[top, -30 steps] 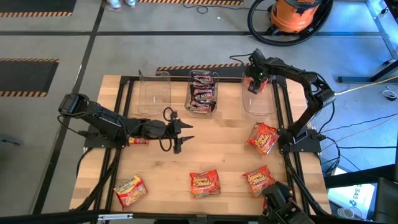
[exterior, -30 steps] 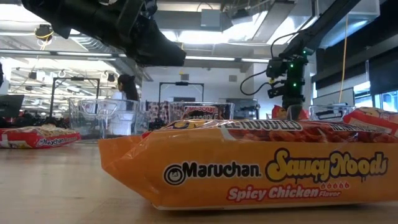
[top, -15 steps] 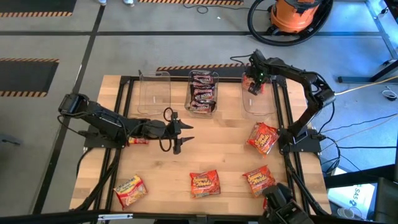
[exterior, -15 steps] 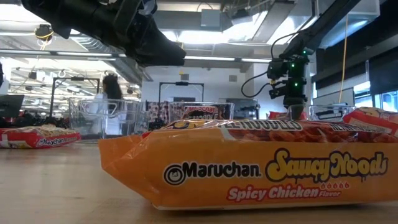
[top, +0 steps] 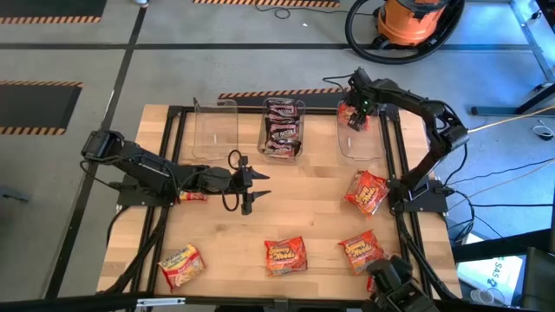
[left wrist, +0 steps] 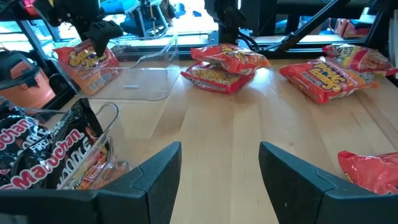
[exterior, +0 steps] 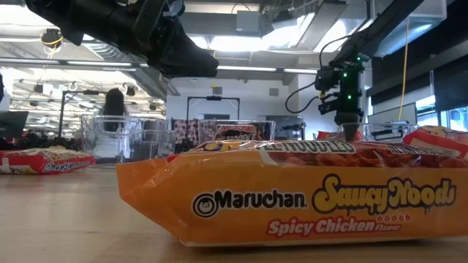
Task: Sort Maruchan noodles
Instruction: Put the orange noodle pack into the right transparent bin
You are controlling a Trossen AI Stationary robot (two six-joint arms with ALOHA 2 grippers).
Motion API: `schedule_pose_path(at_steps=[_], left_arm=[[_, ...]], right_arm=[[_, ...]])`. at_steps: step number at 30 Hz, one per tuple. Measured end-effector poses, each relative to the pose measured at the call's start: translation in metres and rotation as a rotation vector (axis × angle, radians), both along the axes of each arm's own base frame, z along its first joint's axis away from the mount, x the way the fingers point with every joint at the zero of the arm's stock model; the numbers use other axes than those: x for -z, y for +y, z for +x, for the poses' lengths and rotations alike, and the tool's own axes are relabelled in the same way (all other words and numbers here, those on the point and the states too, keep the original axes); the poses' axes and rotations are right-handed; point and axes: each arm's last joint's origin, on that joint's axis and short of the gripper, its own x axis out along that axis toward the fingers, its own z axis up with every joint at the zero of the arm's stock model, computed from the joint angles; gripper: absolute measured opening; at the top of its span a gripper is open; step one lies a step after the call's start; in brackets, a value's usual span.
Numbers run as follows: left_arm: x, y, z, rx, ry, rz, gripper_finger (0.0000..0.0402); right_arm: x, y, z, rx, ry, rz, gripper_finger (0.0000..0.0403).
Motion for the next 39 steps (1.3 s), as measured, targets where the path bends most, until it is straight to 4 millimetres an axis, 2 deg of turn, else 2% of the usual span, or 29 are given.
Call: schedule_pose_path(at_steps=[8,22,26,31,35,39], left_arm=[[0.0,0.0,0.0,0.0,0.001,0.0,0.0209],[0.0,0.0,0.0,0.002,0.002,0.008,0.0209],[0.0,0.0,0.0,0.002,0.002,0.008,0.0209],[0.0,0.0,0.0,0.004,0.003,0.015,0.0209],[0.0,-0.001,0.0,0.05,0.005,0.005,0.0209],[0.0,-0.005,0.0,0.154,0.01,-0.008,0.0209]], right_arm=[[-0.023,-0.002,0.002,0.047,-0.017,0.017,0.0232],[-0.045,-0.002,0.001,0.066,0.001,0.041,0.0232],[-0.06,0.004,0.004,0.094,-0.054,0.125,0.0232],[-0.078,0.034,0.022,0.035,-0.184,0.252,0.0232],[-0.095,0.069,0.046,-0.069,-0.288,0.271,0.0232],[-0.108,0.113,0.072,-0.226,-0.426,0.256,0.0232]])
